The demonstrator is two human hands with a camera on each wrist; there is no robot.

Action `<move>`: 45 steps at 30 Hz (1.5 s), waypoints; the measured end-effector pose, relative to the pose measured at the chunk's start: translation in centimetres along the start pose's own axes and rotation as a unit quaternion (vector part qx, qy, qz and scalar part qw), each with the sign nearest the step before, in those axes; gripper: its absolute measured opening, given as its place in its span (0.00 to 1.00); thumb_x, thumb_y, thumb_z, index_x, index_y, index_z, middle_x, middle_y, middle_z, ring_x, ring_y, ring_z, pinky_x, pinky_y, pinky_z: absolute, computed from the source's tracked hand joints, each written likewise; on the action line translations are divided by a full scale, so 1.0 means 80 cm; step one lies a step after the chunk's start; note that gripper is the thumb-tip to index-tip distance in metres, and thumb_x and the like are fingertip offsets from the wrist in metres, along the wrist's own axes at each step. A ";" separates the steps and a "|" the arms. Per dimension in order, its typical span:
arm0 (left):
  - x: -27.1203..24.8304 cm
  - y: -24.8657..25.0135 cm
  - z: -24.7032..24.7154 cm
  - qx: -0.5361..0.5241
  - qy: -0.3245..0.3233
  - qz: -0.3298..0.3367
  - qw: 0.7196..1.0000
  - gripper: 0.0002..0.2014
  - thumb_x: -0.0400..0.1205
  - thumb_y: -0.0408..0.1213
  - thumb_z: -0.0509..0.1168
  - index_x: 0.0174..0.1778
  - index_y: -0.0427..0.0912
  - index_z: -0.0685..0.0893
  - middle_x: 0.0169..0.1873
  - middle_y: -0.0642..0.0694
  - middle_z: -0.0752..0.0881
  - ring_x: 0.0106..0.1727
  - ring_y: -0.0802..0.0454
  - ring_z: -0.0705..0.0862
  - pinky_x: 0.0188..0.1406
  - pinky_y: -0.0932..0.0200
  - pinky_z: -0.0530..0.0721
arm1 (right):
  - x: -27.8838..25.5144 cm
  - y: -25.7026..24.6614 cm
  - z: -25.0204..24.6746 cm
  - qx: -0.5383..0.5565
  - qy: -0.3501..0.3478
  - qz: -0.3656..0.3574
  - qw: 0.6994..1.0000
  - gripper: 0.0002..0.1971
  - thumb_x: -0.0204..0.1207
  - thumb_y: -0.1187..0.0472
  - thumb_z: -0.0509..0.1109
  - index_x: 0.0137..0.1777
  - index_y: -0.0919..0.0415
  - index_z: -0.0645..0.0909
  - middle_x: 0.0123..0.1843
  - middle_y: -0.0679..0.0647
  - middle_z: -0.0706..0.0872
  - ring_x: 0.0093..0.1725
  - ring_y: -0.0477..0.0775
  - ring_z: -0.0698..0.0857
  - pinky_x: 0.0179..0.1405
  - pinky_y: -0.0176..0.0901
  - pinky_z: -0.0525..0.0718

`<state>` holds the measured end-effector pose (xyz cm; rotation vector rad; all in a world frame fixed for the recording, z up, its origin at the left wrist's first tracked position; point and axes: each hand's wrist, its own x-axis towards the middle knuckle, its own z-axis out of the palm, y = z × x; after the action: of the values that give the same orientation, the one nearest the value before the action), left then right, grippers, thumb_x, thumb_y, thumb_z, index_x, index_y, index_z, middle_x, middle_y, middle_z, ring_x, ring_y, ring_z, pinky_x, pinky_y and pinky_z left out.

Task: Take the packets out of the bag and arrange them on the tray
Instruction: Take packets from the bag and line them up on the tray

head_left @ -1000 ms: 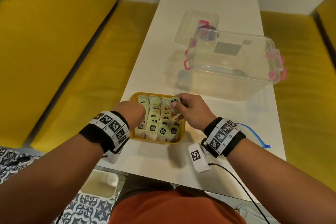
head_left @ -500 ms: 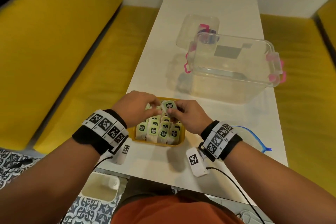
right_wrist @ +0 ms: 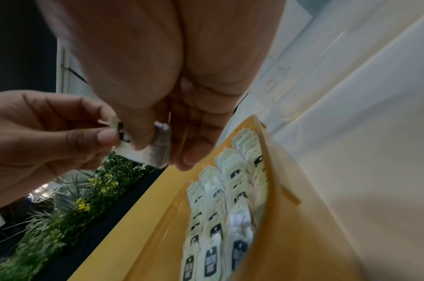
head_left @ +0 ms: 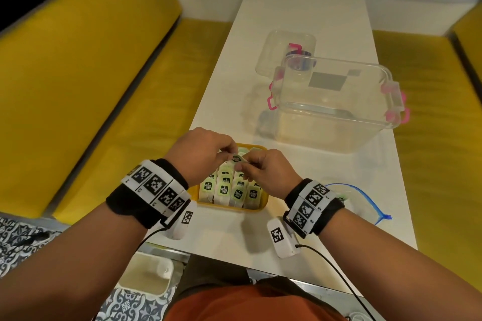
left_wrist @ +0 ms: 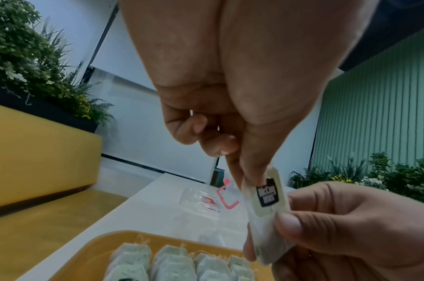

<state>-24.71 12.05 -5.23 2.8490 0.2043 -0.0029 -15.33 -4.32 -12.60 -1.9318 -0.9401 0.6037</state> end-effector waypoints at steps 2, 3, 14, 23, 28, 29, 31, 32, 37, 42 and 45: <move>-0.004 -0.006 -0.006 0.011 0.000 -0.009 1.000 0.05 0.83 0.45 0.66 0.50 0.56 0.87 0.40 0.58 0.88 0.34 0.59 0.77 0.36 0.60 0.77 | -0.002 0.001 -0.005 0.008 0.024 0.024 0.999 0.08 0.76 0.52 0.76 0.52 0.52 0.88 0.33 0.37 0.85 0.30 0.36 0.84 0.35 0.28 0.78; -0.005 -0.010 -0.009 0.021 -0.012 -0.019 1.000 0.05 0.83 0.44 0.65 0.50 0.56 0.86 0.39 0.58 0.87 0.36 0.58 0.78 0.35 0.60 0.77 | -0.002 0.004 -0.008 0.012 0.045 0.031 0.998 0.11 0.75 0.52 0.77 0.55 0.53 0.87 0.36 0.37 0.85 0.31 0.37 0.83 0.36 0.27 0.78; 0.001 -0.035 0.027 0.160 -0.346 -0.063 0.923 0.12 0.76 0.30 0.67 0.46 0.52 0.90 0.31 0.60 0.80 0.39 0.56 0.82 0.30 0.63 0.74 | -0.003 0.038 -0.026 -0.113 0.031 0.178 0.977 0.25 0.77 0.57 0.70 0.72 0.60 0.69 0.43 0.52 0.85 0.43 0.53 0.84 0.39 0.41 0.78; 0.015 -0.037 0.053 0.198 -0.290 -0.085 0.932 0.15 0.76 0.28 0.63 0.45 0.52 0.90 0.38 0.56 0.81 0.39 0.53 0.83 0.25 0.64 0.71 | -0.003 0.035 -0.024 -0.038 0.002 0.201 0.979 0.17 0.81 0.61 0.64 0.68 0.57 0.69 0.36 0.56 0.89 0.25 0.51 0.87 0.21 0.36 0.81; 0.014 -0.038 0.060 0.180 -0.299 -0.101 0.932 0.12 0.78 0.31 0.65 0.46 0.54 0.88 0.44 0.55 0.83 0.44 0.53 0.85 0.33 0.61 0.76 | -0.006 0.034 -0.025 -0.026 -0.004 0.207 0.978 0.18 0.81 0.60 0.65 0.70 0.58 0.68 0.36 0.55 0.89 0.25 0.50 0.87 0.23 0.39 0.84; 0.014 -0.037 0.059 0.175 -0.297 -0.105 0.933 0.11 0.79 0.33 0.66 0.48 0.55 0.88 0.47 0.54 0.84 0.46 0.52 0.85 0.34 0.61 0.76 | -0.007 0.033 -0.026 -0.025 -0.006 0.209 0.978 0.20 0.81 0.59 0.65 0.71 0.58 0.67 0.36 0.54 0.89 0.25 0.49 0.86 0.24 0.39 0.84; 0.017 -0.034 0.052 0.164 -0.270 -0.106 0.943 0.10 0.80 0.39 0.68 0.55 0.56 0.86 0.52 0.53 0.85 0.51 0.52 0.84 0.39 0.60 0.77 | -0.011 0.032 -0.030 -0.022 -0.001 0.207 0.978 0.21 0.82 0.56 0.65 0.73 0.58 0.66 0.35 0.52 0.87 0.27 0.49 0.86 0.26 0.39 0.82; 0.019 -0.032 0.047 0.152 -0.238 -0.104 0.954 0.10 0.81 0.41 0.67 0.57 0.56 0.85 0.53 0.54 0.85 0.52 0.52 0.84 0.40 0.59 0.78 | -0.014 0.032 -0.034 -0.024 0.008 0.202 0.979 0.22 0.83 0.55 0.65 0.73 0.58 0.66 0.34 0.52 0.87 0.28 0.48 0.85 0.28 0.39 0.82; 0.033 0.019 0.023 0.018 -0.078 -0.059 0.995 0.08 0.82 0.48 0.64 0.54 0.56 0.85 0.45 0.57 0.88 0.48 0.55 0.84 0.45 0.58 0.81 | -0.043 0.046 -0.074 -0.044 0.084 0.172 0.980 0.15 0.81 0.60 0.64 0.67 0.58 0.76 0.41 0.54 0.88 0.39 0.57 0.87 0.48 0.55 0.87; 0.049 0.119 0.051 -0.141 -0.020 0.025 0.990 0.05 0.81 0.43 0.67 0.51 0.53 0.86 0.40 0.60 0.85 0.35 0.65 0.78 0.41 0.66 0.72 | -0.100 0.070 -0.122 -0.103 0.139 0.167 0.971 0.09 0.78 0.64 0.67 0.55 0.53 0.82 0.42 0.46 0.86 0.36 0.45 0.83 0.38 0.36 0.77; 0.054 0.173 0.088 -0.160 -0.044 0.071 0.984 0.06 0.81 0.40 0.67 0.51 0.50 0.88 0.41 0.57 0.86 0.37 0.60 0.80 0.43 0.65 0.75 | -0.142 0.082 -0.140 -0.144 0.135 0.178 0.964 0.08 0.76 0.64 0.70 0.53 0.55 0.84 0.41 0.46 0.86 0.39 0.48 0.82 0.43 0.39 0.75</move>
<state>-18.36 -2.49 -8.16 2.5301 -0.0169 -0.0622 -11.67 -21.18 -12.25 -2.4000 -0.5318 0.4024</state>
